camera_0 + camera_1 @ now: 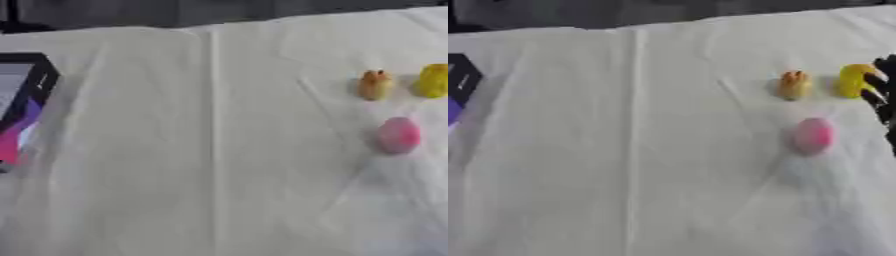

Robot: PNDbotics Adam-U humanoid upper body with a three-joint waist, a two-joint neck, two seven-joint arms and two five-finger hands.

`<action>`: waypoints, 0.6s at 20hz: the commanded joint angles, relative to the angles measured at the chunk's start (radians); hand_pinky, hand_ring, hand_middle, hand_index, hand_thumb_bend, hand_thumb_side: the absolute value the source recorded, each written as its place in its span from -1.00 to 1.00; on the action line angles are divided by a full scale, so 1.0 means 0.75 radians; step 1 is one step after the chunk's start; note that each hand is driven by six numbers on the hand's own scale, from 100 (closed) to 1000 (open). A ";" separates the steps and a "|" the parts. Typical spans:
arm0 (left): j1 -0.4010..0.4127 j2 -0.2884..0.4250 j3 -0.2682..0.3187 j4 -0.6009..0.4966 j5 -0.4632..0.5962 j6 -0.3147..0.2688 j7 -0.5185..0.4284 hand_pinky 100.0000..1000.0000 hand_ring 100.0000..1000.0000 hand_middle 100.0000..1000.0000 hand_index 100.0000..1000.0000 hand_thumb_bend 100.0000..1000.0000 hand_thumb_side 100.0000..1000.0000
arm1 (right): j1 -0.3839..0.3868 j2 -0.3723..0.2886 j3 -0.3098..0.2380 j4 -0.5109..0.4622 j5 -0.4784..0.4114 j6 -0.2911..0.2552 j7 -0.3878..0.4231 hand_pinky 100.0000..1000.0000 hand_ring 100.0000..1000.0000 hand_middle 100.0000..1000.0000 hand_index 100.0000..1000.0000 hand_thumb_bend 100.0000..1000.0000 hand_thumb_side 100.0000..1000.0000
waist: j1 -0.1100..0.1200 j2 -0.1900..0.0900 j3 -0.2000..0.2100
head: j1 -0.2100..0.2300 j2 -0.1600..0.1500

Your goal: Pick up the objects with one hand, pass them to the other hand, and then place them into the box on the other side of the table.

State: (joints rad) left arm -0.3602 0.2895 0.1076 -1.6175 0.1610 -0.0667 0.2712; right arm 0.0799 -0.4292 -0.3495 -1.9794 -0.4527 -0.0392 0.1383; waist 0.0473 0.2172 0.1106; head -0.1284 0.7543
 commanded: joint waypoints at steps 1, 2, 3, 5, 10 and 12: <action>-0.016 0.037 0.011 -0.027 0.001 -0.002 0.008 0.49 0.58 0.83 0.68 -0.89 0.68 | 0.002 -0.053 -0.016 -0.027 -0.017 -0.011 -0.002 1.00 1.00 1.00 1.00 -1.00 0.10 | -0.016 -0.037 -0.003 | -0.030 0.013; -0.015 0.038 0.011 -0.028 0.001 -0.001 0.008 0.49 0.58 0.83 0.68 -0.89 0.68 | 0.005 -0.057 -0.016 -0.027 -0.022 -0.013 -0.001 1.00 1.00 1.00 1.00 -1.00 0.10 | -0.016 -0.037 -0.005 | -0.033 0.017; -0.014 0.038 0.011 -0.028 0.001 -0.001 0.008 0.49 0.58 0.83 0.68 -0.89 0.69 | 0.008 -0.062 -0.017 -0.027 -0.028 -0.016 -0.001 1.00 1.00 1.00 1.00 -1.00 0.10 | -0.016 -0.037 -0.007 | -0.035 0.019; -0.007 0.038 0.011 -0.026 0.000 -0.001 0.008 0.49 0.58 0.83 0.68 -0.89 0.69 | 0.015 -0.078 -0.019 -0.027 -0.039 -0.027 0.004 1.00 1.00 1.00 1.00 -1.00 0.08 | -0.017 -0.041 -0.014 | -0.037 0.021; 0.017 0.040 0.010 -0.019 -0.008 0.002 0.010 0.50 0.60 0.83 0.68 -0.89 0.70 | 0.046 -0.151 -0.013 -0.027 -0.072 -0.052 0.025 1.00 1.00 1.00 1.00 -1.00 0.07 | -0.022 -0.054 -0.022 | -0.039 0.021; 0.022 0.046 0.010 -0.019 -0.007 0.002 0.012 0.51 0.60 0.84 0.68 -0.89 0.70 | 0.065 -0.200 -0.007 -0.027 -0.087 -0.073 0.039 1.00 1.00 1.00 1.00 -1.00 0.06 | -0.025 -0.059 -0.024 | -0.041 0.021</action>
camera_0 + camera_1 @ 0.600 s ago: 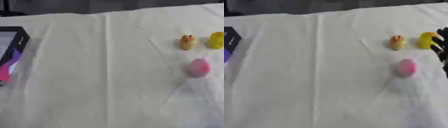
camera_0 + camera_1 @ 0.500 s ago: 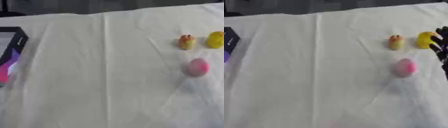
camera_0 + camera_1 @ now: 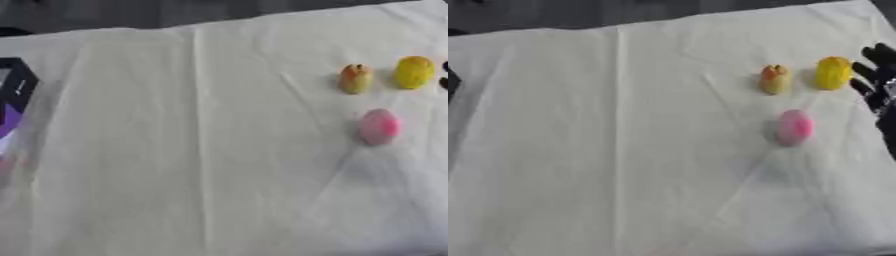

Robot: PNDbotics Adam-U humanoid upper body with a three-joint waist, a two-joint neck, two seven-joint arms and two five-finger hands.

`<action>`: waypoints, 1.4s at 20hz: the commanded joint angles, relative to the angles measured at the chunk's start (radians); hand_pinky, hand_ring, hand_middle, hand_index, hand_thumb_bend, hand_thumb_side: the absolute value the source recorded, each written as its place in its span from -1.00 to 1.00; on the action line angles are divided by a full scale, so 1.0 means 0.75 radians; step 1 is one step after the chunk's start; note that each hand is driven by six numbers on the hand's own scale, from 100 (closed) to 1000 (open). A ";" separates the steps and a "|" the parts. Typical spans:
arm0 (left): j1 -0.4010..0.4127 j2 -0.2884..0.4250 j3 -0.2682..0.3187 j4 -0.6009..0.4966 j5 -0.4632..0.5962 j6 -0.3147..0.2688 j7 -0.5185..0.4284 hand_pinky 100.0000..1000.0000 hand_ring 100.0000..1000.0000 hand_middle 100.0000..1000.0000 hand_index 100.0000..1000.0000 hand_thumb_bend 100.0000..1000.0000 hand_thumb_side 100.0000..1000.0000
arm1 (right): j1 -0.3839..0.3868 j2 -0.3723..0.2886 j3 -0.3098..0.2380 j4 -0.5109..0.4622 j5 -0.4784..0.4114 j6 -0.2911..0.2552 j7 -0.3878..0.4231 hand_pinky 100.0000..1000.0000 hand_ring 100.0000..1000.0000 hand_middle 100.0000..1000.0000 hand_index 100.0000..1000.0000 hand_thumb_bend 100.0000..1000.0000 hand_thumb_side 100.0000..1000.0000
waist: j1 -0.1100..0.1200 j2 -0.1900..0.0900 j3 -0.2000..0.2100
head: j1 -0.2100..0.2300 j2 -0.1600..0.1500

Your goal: Pick up the objects with one hand, pass them to the other hand, and then place them into the box on the other side of the table.

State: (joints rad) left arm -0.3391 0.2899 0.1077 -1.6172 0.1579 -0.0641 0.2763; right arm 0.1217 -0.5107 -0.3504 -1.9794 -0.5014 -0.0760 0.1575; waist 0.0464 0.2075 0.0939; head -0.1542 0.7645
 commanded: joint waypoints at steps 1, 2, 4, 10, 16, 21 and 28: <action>-0.005 0.052 0.010 -0.021 -0.003 -0.003 0.005 0.51 0.60 0.84 0.68 -0.90 0.69 | 0.020 -0.127 -0.003 -0.027 -0.029 -0.039 0.021 1.00 1.00 1.00 1.00 -1.00 0.06 | -0.026 -0.049 -0.004 | -0.008 0.007; -0.004 0.060 0.009 -0.023 -0.003 -0.003 0.005 0.52 0.60 0.84 0.68 -0.90 0.68 | 0.032 -0.165 0.000 -0.027 -0.037 -0.056 0.029 1.00 1.00 1.00 1.00 -1.00 0.05 | -0.028 -0.052 -0.007 | -0.008 0.007; -0.005 0.073 0.009 -0.026 -0.002 -0.004 0.005 0.52 0.60 0.84 0.68 -0.90 0.68 | 0.052 -0.233 0.006 -0.027 -0.059 -0.082 0.041 1.00 1.00 1.00 1.00 -1.00 0.05 | -0.031 -0.056 -0.012 | -0.008 0.007; 0.000 0.104 0.006 -0.029 -0.004 -0.001 0.002 0.52 0.61 0.84 0.68 -0.92 0.68 | 0.061 -0.445 0.019 0.015 -0.150 -0.100 0.048 1.00 1.00 1.00 1.00 -1.00 0.05 | -0.038 -0.061 -0.022 | -0.013 0.007; 0.003 0.124 0.002 -0.039 -0.006 0.000 -0.001 0.52 0.61 0.83 0.68 -0.93 0.66 | -0.006 -0.663 0.067 0.177 -0.170 -0.161 0.098 1.00 1.00 1.00 1.00 -1.00 0.02 | -0.035 -0.063 -0.022 | -0.043 0.007; 0.002 0.123 -0.002 -0.040 -0.006 0.005 -0.004 0.52 0.61 0.83 0.68 -0.94 0.67 | -0.119 -0.789 0.128 0.330 -0.153 -0.207 0.148 1.00 1.00 1.00 1.00 -1.00 -0.06 | -0.030 -0.061 -0.014 | -0.093 0.007; -0.004 0.120 -0.008 -0.044 -0.008 0.006 -0.008 0.53 0.61 0.83 0.68 -0.94 0.67 | -0.248 -0.907 0.218 0.489 -0.055 -0.277 0.237 1.00 1.00 1.00 1.00 -1.00 -0.15 | -0.022 -0.049 0.006 | -0.138 0.007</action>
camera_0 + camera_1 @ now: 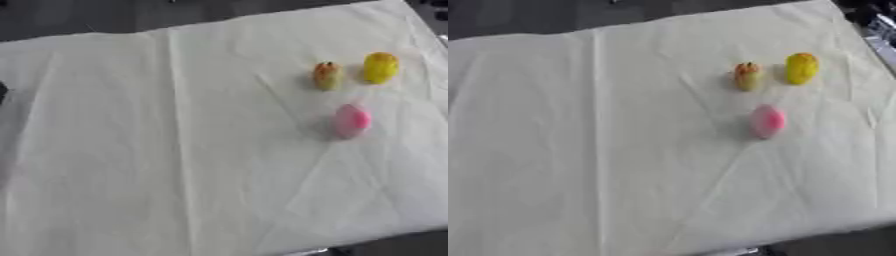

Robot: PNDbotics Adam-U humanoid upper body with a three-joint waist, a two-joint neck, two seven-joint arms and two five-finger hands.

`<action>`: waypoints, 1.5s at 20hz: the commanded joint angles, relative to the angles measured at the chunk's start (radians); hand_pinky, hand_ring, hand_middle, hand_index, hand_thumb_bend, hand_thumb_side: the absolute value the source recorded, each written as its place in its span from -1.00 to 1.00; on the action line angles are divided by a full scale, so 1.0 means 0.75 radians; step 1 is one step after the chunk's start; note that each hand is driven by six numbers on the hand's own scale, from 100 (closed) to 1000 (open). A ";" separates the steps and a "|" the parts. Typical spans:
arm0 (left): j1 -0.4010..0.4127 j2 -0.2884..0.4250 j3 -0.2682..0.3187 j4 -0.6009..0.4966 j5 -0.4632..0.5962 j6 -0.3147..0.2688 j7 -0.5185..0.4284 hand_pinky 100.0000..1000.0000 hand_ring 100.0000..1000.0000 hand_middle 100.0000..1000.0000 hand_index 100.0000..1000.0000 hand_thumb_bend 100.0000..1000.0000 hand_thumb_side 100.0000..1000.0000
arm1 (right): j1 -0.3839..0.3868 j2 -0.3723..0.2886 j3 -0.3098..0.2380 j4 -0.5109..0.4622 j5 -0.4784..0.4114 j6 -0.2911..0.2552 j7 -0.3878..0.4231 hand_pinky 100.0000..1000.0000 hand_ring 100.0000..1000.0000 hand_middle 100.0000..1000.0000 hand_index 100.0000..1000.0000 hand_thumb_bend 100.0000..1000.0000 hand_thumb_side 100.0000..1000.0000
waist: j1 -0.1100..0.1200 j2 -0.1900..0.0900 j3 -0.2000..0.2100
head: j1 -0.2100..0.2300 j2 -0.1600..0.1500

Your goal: Pick up the objects with one hand, pass them to the other hand, and then place them into the box on the other side of the table.

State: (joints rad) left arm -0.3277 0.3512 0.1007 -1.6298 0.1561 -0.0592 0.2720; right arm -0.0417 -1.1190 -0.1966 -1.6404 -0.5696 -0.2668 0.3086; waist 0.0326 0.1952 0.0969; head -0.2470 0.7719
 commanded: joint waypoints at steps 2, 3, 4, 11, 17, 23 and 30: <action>-0.025 0.041 -0.001 -0.029 -0.005 0.000 -0.005 0.53 0.61 0.83 0.68 -0.95 0.67 | -0.057 -0.123 0.037 0.066 0.076 -0.046 0.078 1.00 1.00 1.00 1.00 -1.00 -0.18 | -0.003 -0.030 0.006 | -0.022 -0.003; -0.027 0.042 -0.002 -0.029 -0.005 0.001 -0.006 0.53 0.61 0.83 0.68 -0.95 0.67 | -0.068 -0.135 0.047 0.079 0.098 -0.059 0.099 1.00 1.00 1.00 1.00 -1.00 -0.20 | -0.004 -0.029 0.007 | -0.025 -0.003; -0.029 0.043 -0.003 -0.030 -0.005 0.001 -0.007 0.53 0.61 0.83 0.68 -0.95 0.67 | -0.078 -0.147 0.057 0.091 0.122 -0.073 0.119 1.00 1.00 1.00 1.00 -1.00 -0.24 | -0.004 -0.028 0.009 | -0.028 -0.003; -0.037 0.050 -0.009 -0.032 -0.006 0.004 -0.013 0.53 0.61 0.83 0.68 -0.96 0.67 | -0.123 -0.191 0.106 0.160 0.296 -0.188 0.240 0.98 1.00 1.00 1.00 -1.00 -0.20 | -0.008 -0.023 0.017 | -0.042 -0.003; -0.048 0.052 -0.016 -0.033 -0.006 0.005 -0.019 0.53 0.61 0.83 0.68 -0.96 0.67 | -0.143 -0.200 0.125 0.175 0.387 -0.256 0.326 0.96 1.00 1.00 1.00 -1.00 -0.25 | -0.011 -0.016 0.022 | -0.048 -0.003; -0.062 0.053 -0.024 -0.036 -0.006 0.006 -0.027 0.53 0.61 0.83 0.68 -0.96 0.67 | -0.175 -0.205 0.142 0.190 0.478 -0.306 0.335 0.94 1.00 1.00 1.00 -1.00 -0.44 | -0.016 -0.001 0.034 | -0.058 -0.014; -0.068 0.048 -0.029 -0.037 -0.007 0.008 -0.032 0.54 0.61 0.83 0.68 -0.96 0.68 | -0.215 -0.188 0.170 0.218 0.582 -0.327 0.305 0.92 1.00 1.00 1.00 -1.00 -0.58 | -0.017 0.012 0.046 | -0.080 -0.018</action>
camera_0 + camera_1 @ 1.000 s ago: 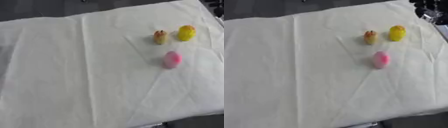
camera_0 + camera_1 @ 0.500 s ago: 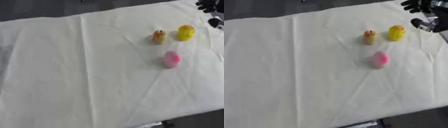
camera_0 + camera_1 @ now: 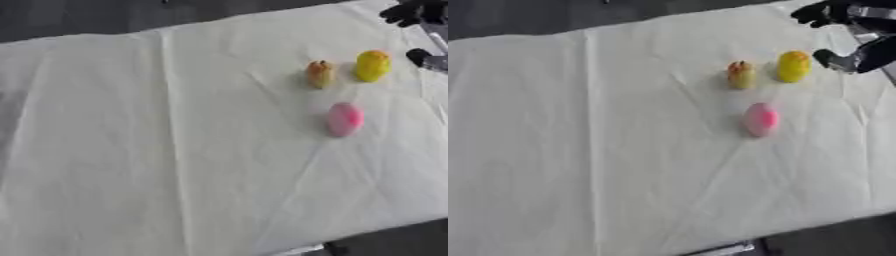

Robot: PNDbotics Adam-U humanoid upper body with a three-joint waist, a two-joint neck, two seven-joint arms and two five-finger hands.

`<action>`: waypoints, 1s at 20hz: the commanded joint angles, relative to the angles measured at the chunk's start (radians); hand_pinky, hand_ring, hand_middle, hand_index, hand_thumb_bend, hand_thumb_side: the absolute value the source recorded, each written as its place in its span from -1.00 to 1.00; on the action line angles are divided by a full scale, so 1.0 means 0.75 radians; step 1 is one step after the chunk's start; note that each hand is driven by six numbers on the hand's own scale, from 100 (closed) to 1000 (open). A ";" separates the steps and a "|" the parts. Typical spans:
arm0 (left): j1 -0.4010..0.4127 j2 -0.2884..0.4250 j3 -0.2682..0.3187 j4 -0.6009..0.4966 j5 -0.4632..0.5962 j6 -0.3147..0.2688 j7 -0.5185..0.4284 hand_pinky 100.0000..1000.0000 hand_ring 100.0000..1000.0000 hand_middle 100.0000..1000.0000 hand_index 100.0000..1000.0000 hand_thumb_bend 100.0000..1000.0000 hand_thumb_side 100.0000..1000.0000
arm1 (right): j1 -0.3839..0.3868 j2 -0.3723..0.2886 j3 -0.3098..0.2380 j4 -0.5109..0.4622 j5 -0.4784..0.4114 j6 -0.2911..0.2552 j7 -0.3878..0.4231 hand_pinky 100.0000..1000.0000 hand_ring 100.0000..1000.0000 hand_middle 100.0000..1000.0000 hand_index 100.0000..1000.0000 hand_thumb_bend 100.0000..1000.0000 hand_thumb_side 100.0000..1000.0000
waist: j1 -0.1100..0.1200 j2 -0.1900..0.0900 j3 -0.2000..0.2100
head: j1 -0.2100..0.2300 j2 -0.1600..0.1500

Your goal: Pick up the objects with one hand, pass them to the other hand, and then place them into the box on the other side of the table.

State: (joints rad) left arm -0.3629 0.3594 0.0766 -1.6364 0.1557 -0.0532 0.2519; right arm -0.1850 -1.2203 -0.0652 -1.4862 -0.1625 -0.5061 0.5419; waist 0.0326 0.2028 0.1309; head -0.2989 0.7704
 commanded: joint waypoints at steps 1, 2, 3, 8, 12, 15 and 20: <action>-0.020 0.036 0.003 -0.028 -0.006 0.000 -0.006 0.54 0.61 0.83 0.68 -0.96 0.68 | -0.032 -0.048 0.002 0.019 0.057 -0.010 -0.007 0.92 1.00 1.00 1.00 -1.00 -0.58 | -0.017 0.002 0.003 | -0.013 -0.014; -0.019 0.036 0.002 -0.028 -0.006 0.000 -0.007 0.54 0.61 0.83 0.68 -0.96 0.68 | -0.041 -0.043 0.009 0.026 0.078 -0.012 -0.006 0.92 1.00 1.00 1.00 -1.00 -0.58 | -0.016 0.002 0.005 | -0.017 -0.012; -0.019 0.036 0.001 -0.028 -0.007 0.000 -0.007 0.54 0.61 0.83 0.68 -0.96 0.68 | -0.050 -0.037 0.017 0.031 0.098 -0.015 -0.005 0.91 1.00 1.00 1.00 -1.00 -0.57 | -0.016 0.003 0.006 | -0.020 -0.010; -0.024 0.036 -0.002 -0.029 -0.006 0.001 -0.010 0.54 0.61 0.83 0.68 -0.96 0.68 | -0.085 -0.008 0.049 0.054 0.183 -0.030 0.008 0.90 1.00 1.00 1.00 -1.00 -0.56 | -0.017 0.007 0.010 | -0.026 -0.003; -0.026 0.033 -0.003 -0.028 -0.006 0.002 -0.011 0.54 0.61 0.83 0.68 -0.96 0.68 | -0.103 0.024 0.069 0.065 0.218 -0.040 0.027 0.90 1.00 1.00 1.00 -1.00 -0.49 | -0.019 0.009 0.011 | -0.020 -0.001; -0.026 0.033 -0.004 -0.028 -0.006 0.002 -0.013 0.54 0.61 0.83 0.68 -0.96 0.68 | -0.125 0.053 0.082 0.080 0.244 -0.043 0.048 0.90 1.00 1.00 1.00 -1.00 -0.43 | -0.018 0.006 0.011 | -0.012 -0.001; -0.014 0.037 -0.004 -0.025 -0.005 0.003 -0.013 0.54 0.61 0.83 0.68 -0.96 0.68 | -0.194 0.103 0.101 0.153 0.324 -0.044 0.074 0.89 1.00 1.00 1.00 -1.00 -0.46 | -0.018 -0.011 -0.002 | -0.010 0.000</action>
State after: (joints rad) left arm -0.3674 0.3594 0.0701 -1.6370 0.1537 -0.0504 0.2450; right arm -0.3164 -1.1199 0.0171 -1.3820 0.0634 -0.5355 0.5894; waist 0.0326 0.2079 0.1296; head -0.3079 0.7716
